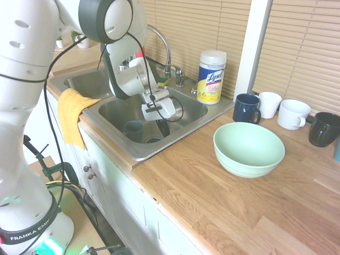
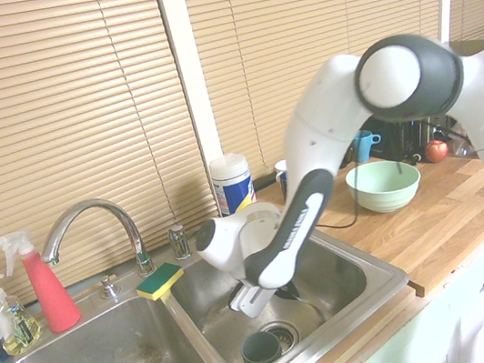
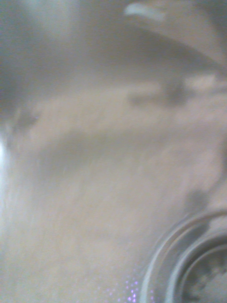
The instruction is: Put the spoon into the sink
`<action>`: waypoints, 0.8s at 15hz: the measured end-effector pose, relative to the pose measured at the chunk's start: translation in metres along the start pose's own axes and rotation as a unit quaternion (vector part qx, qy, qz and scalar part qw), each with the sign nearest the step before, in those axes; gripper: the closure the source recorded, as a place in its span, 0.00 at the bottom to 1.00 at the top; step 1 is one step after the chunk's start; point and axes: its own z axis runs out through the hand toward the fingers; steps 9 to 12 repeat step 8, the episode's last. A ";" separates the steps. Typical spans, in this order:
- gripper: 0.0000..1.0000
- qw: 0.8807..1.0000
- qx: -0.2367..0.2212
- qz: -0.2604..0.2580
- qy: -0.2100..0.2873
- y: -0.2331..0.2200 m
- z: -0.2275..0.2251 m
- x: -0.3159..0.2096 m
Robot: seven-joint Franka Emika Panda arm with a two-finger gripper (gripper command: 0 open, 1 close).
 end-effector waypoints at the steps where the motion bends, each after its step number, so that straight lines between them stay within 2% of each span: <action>1: 0.00 1.000 0.001 0.000 0.004 -0.005 -0.005 -0.001; 12: 0.00 1.000 0.020 0.009 0.020 0.000 -0.028 0.008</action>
